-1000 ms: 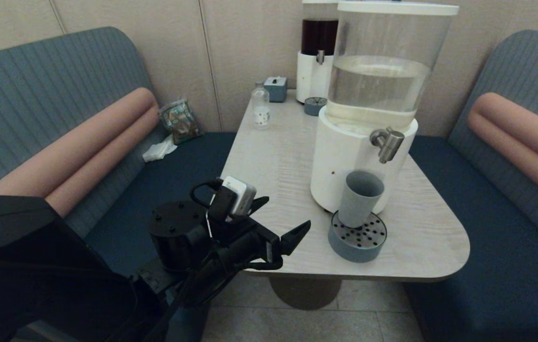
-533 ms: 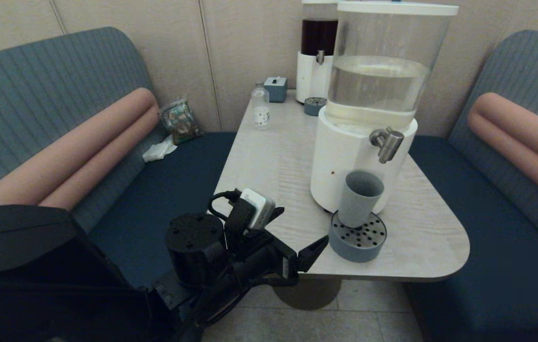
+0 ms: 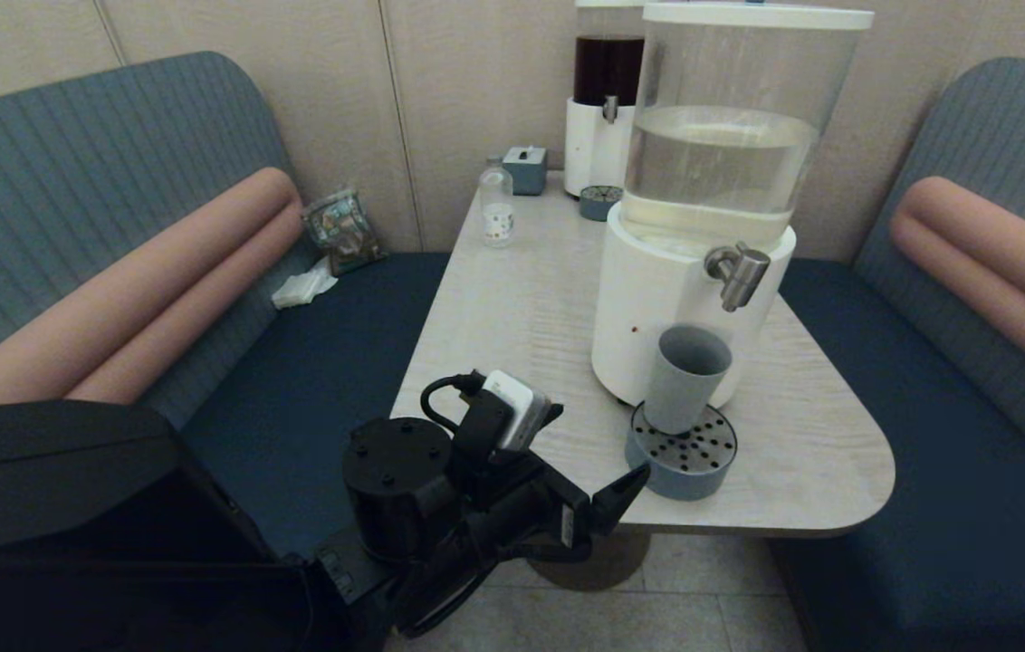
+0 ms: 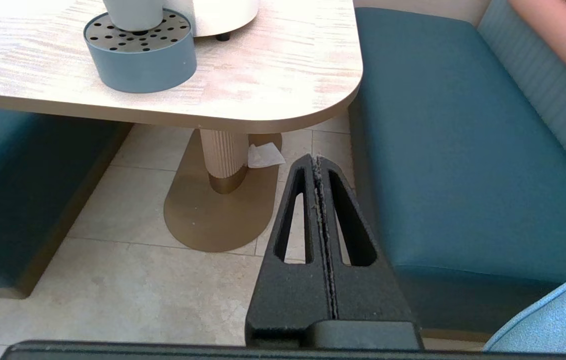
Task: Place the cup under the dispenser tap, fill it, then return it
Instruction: Place the cup next to the water dispenser
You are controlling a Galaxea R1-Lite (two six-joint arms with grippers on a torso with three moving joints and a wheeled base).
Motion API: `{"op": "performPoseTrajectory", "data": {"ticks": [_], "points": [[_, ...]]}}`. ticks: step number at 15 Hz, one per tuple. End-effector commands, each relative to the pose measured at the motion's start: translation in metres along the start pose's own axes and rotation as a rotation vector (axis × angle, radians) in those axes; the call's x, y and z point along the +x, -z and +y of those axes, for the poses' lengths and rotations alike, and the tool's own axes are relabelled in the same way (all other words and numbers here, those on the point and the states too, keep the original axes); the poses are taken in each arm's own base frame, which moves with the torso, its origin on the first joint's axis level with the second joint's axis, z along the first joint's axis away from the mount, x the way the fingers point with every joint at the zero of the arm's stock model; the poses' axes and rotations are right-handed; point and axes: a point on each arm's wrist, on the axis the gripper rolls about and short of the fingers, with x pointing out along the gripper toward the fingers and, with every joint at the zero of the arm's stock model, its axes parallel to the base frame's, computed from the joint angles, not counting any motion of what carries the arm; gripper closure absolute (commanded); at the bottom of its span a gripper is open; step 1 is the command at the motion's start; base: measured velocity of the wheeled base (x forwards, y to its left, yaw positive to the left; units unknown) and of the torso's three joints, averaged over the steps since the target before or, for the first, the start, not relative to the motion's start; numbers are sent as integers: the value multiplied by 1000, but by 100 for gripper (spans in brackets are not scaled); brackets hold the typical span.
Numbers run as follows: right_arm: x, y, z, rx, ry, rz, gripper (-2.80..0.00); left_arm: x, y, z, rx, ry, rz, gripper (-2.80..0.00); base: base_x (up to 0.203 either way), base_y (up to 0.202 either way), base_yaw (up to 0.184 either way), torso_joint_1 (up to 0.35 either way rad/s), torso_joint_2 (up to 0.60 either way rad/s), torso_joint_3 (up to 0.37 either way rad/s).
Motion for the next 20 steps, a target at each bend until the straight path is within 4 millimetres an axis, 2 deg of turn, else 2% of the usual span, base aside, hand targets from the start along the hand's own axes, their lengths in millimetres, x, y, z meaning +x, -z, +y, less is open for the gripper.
{"op": "performPoseTrajectory", "data": {"ticks": [1, 4, 13, 16, 20], "points": [[0, 0, 0, -1, 0, 1, 0, 3, -2, -2, 3, 5, -18, -280, 0, 0, 0, 0, 0, 0], [0, 0, 0, -1, 0, 1, 0, 6, -6, -9, 7, 22, -31, -280, 0, 0, 0, 0, 0, 0], [0, 0, 0, -1, 0, 1, 0, 12, 7, -31, 23, 73, -5, -280, 0, 0, 0, 0, 0, 0], [0, 0, 0, -1, 0, 1, 0, 15, 4, -40, 39, 78, -20, -280, 0, 0, 0, 0, 0, 0], [0, 0, 0, -1, 0, 1, 0, 24, 9, -42, 42, 79, -21, -280, 0, 0, 0, 0, 0, 0]]}}
